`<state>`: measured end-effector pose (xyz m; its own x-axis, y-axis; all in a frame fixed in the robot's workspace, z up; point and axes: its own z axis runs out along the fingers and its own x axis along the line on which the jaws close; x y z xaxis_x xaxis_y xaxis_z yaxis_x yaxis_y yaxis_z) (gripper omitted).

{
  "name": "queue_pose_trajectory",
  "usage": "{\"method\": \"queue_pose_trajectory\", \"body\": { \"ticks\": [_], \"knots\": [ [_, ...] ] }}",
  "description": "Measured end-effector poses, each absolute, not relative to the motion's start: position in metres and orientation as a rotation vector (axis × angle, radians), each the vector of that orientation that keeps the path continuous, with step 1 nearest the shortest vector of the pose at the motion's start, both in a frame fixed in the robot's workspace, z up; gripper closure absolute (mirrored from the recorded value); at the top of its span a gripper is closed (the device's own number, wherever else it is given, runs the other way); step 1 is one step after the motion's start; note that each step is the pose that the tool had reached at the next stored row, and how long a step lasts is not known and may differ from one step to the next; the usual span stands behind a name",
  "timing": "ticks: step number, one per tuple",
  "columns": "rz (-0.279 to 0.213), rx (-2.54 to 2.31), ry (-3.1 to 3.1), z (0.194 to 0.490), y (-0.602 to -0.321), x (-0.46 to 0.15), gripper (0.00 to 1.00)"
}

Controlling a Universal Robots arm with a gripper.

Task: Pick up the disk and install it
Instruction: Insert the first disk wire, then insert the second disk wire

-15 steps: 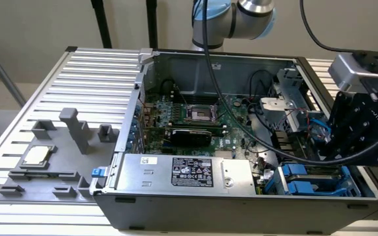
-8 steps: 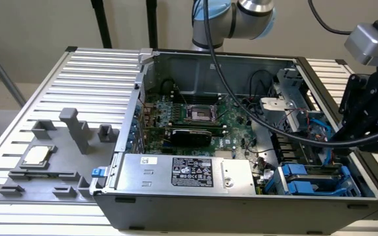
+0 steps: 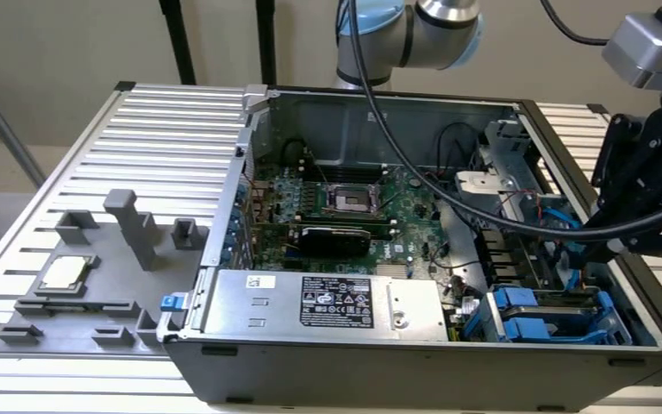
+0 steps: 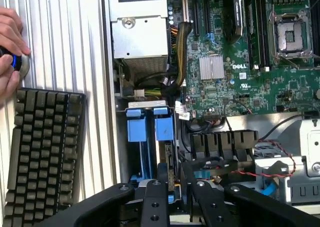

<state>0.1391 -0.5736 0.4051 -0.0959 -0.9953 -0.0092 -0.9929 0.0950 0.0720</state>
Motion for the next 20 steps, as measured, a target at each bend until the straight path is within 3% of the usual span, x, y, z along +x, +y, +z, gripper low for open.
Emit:
{"method": "queue_pose_trajectory", "body": {
  "ticks": [20],
  "knots": [
    [-0.092, 2.084, -2.293, 0.402, -0.573, 0.122, 0.75]
  ]
}}
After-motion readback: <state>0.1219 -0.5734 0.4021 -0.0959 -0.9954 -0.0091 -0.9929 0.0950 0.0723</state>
